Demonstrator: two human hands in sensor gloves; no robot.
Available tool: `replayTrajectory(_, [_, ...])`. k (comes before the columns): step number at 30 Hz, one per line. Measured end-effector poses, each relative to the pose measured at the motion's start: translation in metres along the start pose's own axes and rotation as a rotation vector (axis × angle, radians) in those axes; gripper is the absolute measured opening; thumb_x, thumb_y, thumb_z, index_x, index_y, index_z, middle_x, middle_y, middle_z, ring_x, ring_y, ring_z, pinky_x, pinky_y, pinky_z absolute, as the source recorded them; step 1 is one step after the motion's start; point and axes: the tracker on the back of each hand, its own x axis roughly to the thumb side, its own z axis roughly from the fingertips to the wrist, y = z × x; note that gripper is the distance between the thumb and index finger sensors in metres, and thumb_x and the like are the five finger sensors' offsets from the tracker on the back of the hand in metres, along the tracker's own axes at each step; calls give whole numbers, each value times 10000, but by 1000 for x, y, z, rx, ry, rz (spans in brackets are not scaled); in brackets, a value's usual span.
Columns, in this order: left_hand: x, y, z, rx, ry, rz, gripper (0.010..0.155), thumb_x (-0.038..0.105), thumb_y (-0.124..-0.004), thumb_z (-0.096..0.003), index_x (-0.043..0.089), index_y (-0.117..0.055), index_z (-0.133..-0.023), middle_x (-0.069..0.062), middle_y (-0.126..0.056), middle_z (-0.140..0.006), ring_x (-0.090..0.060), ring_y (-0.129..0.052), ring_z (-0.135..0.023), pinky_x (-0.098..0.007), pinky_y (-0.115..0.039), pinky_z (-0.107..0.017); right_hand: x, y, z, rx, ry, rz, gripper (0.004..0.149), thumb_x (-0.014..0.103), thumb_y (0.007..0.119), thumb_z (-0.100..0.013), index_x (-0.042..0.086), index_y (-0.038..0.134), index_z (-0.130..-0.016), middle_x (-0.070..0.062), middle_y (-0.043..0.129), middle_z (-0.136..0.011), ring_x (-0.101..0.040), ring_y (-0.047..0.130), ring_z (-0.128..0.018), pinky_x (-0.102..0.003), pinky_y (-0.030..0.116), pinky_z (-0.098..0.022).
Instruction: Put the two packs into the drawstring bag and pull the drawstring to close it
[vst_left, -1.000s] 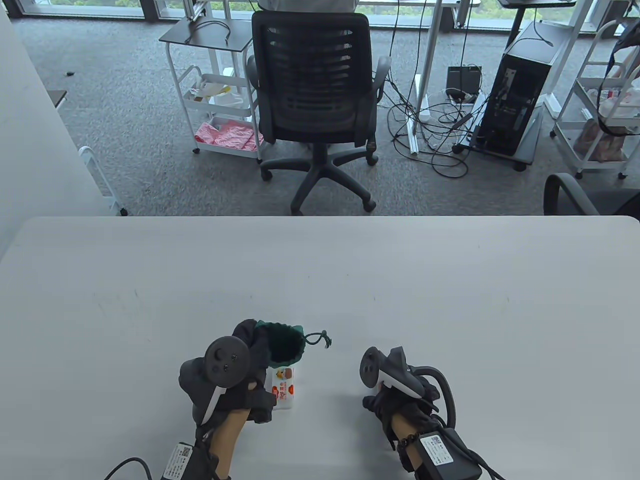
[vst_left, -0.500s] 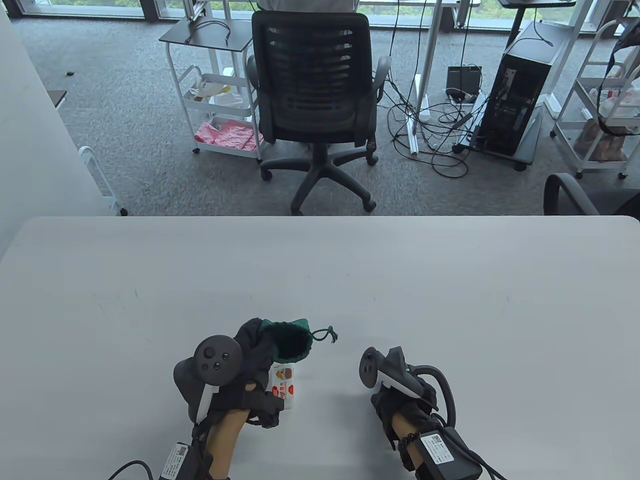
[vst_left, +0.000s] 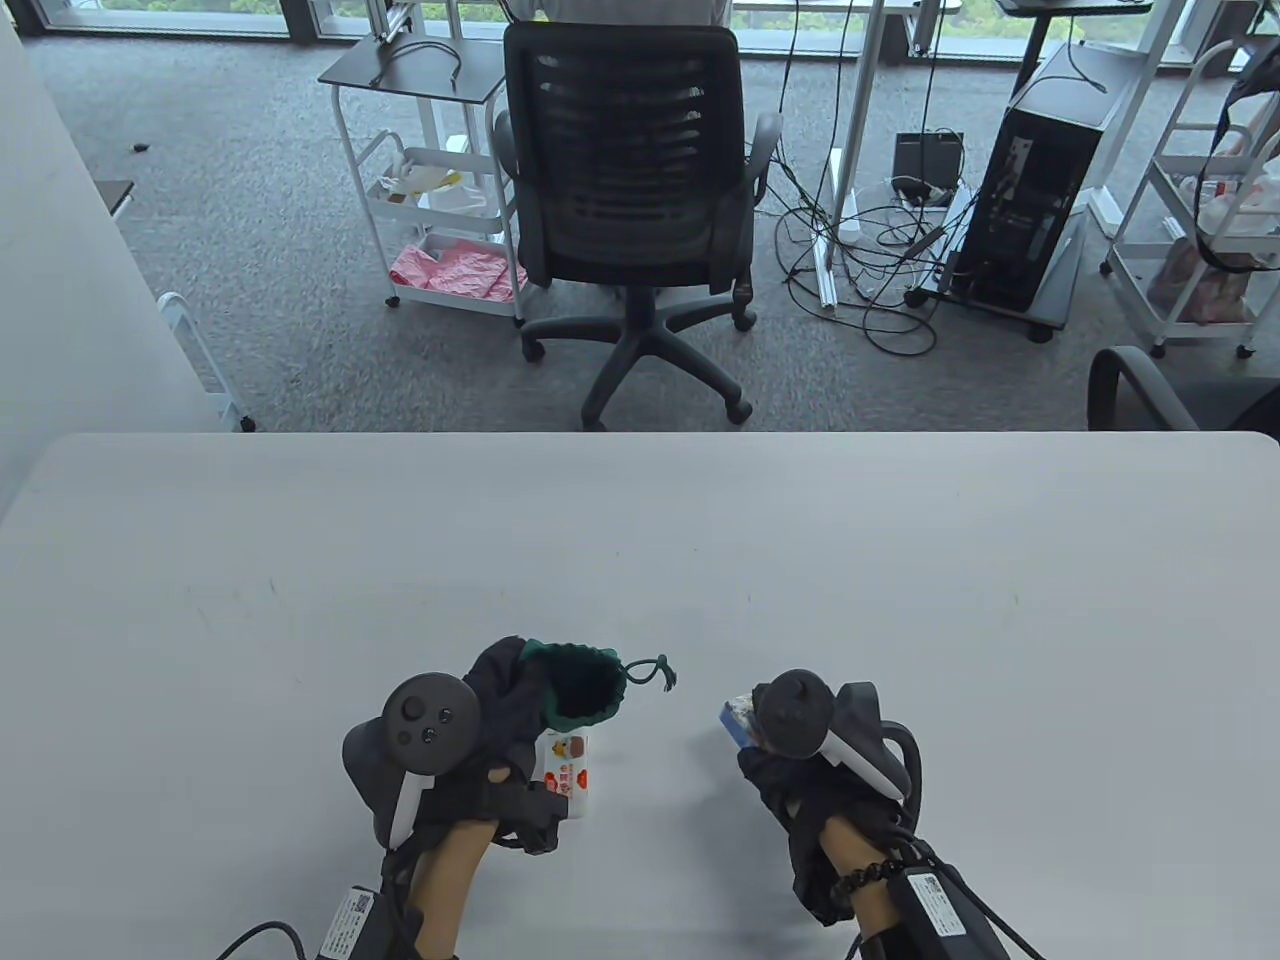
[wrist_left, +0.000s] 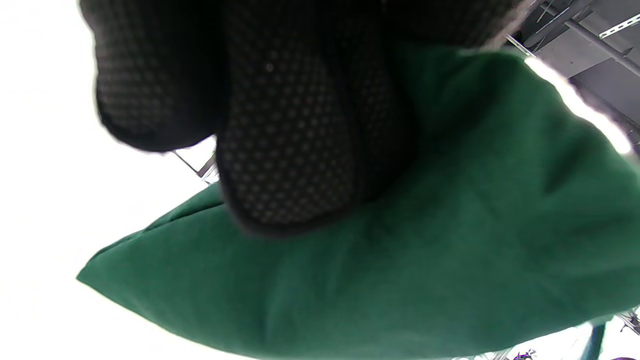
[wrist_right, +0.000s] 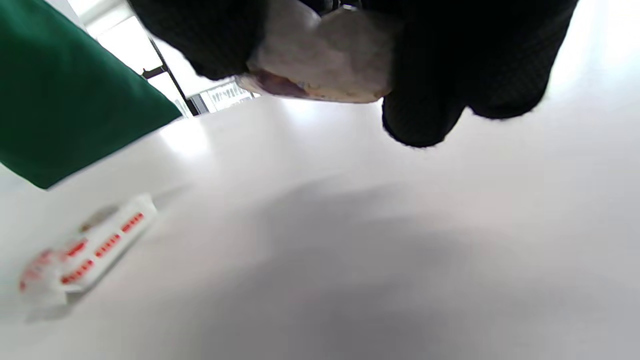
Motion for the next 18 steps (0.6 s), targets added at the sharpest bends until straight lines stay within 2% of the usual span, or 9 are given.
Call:
replayTrajectory(5, [0, -1, 0, -1, -9, -2, 486, 415, -778, -511, 91, -805, -873, 9, -1078, -566, -117, -1166, -344, -366, -984, -374, 0, -28, 18, -195, -105, -193, 616, 413, 738, -516, 126, 595, -1042, -313, 699, -963, -428, 942, -681, -553, 833, -516])
replayTrajectory(10, [1, -2, 1, -7, -18, -5, 487, 414, -779, -511, 90, -805, -873, 5, -1078, -570, -122, -1166, -347, -369, -982, -376, 0, -46, 30, -345, -214, -326, 572, 437, 721, -522, 134, 676, -1005, -298, 716, -967, -398, 968, -657, -529, 855, -501])
replayTrajectory(18, [2, -3, 2, -13, -34, -10, 489, 415, -781, -509, 92, -802, -877, 3, -1077, -578, -127, -1165, -355, -371, -980, -380, 9, -57, 44, -469, -363, -443, 535, 472, 707, -523, 142, 763, -940, -242, 763, -939, -332, 1006, -605, -477, 890, -469])
